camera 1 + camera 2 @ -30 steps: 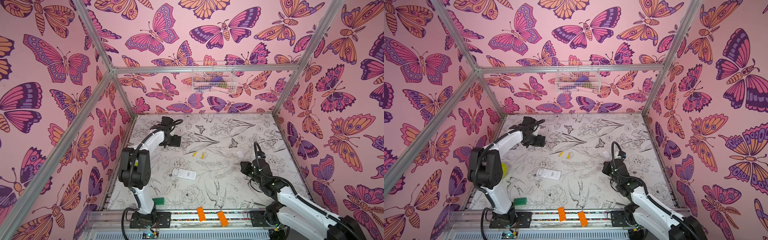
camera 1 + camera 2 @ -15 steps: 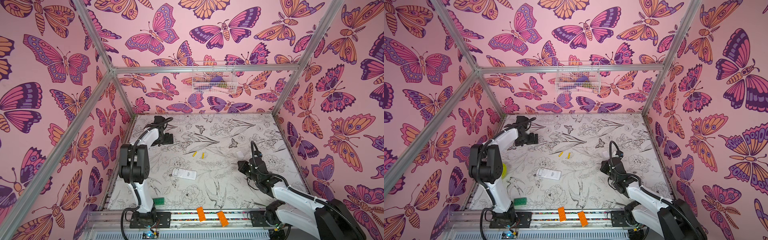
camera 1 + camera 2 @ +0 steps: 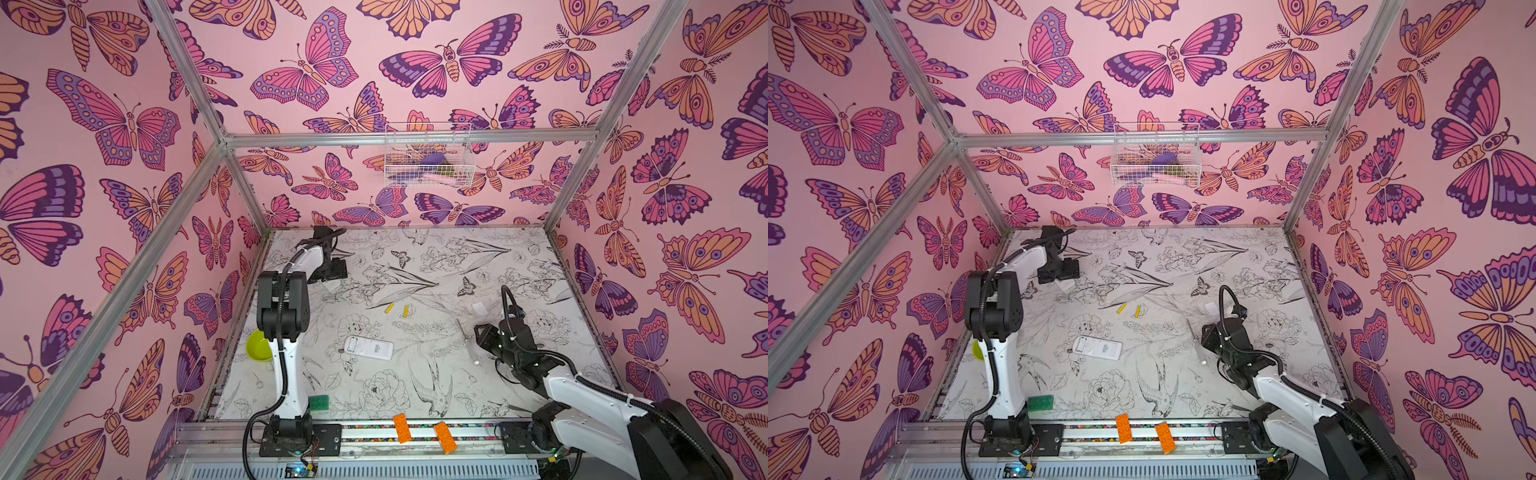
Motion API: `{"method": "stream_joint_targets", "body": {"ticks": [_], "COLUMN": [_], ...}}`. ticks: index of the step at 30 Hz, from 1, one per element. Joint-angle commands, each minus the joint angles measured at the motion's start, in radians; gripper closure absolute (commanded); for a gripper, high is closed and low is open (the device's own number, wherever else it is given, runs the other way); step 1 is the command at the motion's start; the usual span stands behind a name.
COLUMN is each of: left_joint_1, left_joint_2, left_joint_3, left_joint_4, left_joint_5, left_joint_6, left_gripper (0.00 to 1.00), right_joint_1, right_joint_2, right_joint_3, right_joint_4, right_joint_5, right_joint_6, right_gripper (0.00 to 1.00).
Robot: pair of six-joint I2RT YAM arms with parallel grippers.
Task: Unload the batteries from the remote control
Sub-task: 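Move the left gripper over the white remote and grasp it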
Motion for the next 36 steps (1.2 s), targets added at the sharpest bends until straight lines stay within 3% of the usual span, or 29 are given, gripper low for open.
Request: {"method": "stream_joint_targets", "body": {"ticks": [1,11,17,21,30,36], "left_joint_1": [0.006,0.006,0.005,0.004,-0.003,-0.003], "left_joint_2": [0.039,0.043,0.026,0.000,-0.125,-0.242], "left_joint_3": [0.036,0.037,0.017,0.008,-0.035,-0.123], "left_joint_4": [-0.058,-0.064,-0.058,-0.058,-0.055,-0.015], "left_joint_5": [-0.017,0.008,0.019,0.037,0.109,0.189], "left_joint_6": [-0.013,-0.018,-0.021,-0.035,-0.078,-0.130], "left_gripper": [0.08,0.31,0.43,0.50,0.57,0.58], "right_joint_1": [-0.012,-0.012,-0.012,-0.011,-0.006,0.076], "right_joint_2": [-0.024,-0.110,-0.113,-0.108,-0.106,-0.098], "right_joint_3": [-0.007,-0.016,0.000,0.010,0.036,0.068], "right_joint_4": [-0.041,-0.093,-0.109,-0.111,-0.070,-0.033], "right_joint_5": [0.027,0.036,0.019,0.000,-0.092,-0.044], "right_joint_6": [-0.021,-0.041,-0.060,-0.077,-0.069,-0.054], "right_gripper": [0.61,0.57,0.49,0.38,0.28,0.29]}}
